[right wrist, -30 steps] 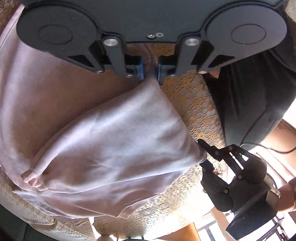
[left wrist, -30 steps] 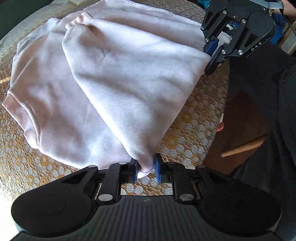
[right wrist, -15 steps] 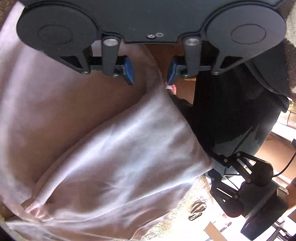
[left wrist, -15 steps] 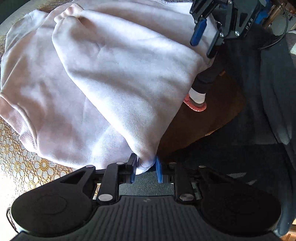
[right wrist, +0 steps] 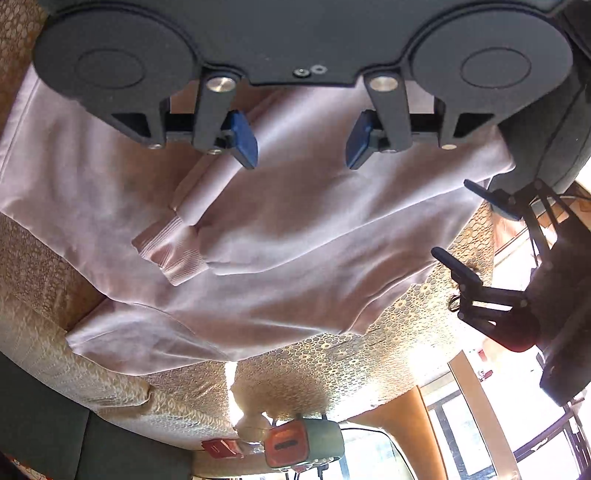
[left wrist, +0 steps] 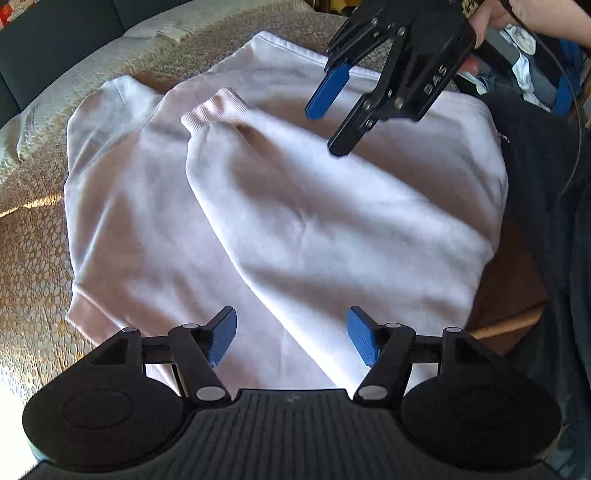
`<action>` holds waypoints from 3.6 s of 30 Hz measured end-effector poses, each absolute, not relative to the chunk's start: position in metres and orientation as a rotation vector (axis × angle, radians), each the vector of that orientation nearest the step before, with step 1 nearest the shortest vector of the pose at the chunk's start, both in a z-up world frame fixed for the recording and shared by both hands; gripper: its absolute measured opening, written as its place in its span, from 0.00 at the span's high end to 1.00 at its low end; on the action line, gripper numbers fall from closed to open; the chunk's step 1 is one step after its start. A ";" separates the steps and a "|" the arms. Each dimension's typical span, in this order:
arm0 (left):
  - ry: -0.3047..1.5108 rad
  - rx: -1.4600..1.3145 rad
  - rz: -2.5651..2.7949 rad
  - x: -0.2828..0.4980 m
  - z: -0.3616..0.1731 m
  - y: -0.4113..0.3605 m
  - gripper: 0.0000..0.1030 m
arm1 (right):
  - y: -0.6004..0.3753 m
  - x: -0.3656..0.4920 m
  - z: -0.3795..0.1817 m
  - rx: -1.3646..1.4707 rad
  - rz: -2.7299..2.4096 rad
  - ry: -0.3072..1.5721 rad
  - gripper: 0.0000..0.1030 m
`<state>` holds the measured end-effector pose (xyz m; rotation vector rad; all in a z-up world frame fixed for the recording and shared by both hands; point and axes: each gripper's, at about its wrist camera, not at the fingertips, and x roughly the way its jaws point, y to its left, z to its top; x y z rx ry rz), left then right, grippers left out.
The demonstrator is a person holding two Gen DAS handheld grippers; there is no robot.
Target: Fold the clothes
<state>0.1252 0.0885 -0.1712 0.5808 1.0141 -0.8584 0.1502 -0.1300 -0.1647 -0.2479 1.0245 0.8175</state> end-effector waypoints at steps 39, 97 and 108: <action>0.904 0.443 -0.759 0.320 -0.200 0.080 0.31 | -0.150 0.489 -0.231 0.193 0.301 1.221 0.00; 1.010 0.366 -0.534 0.381 -0.226 0.099 0.27 | -0.232 0.334 -0.145 0.233 0.512 1.027 0.00; 1.022 0.375 -0.529 0.382 -0.225 0.097 0.27 | -0.267 0.421 -0.217 0.661 0.196 1.193 0.00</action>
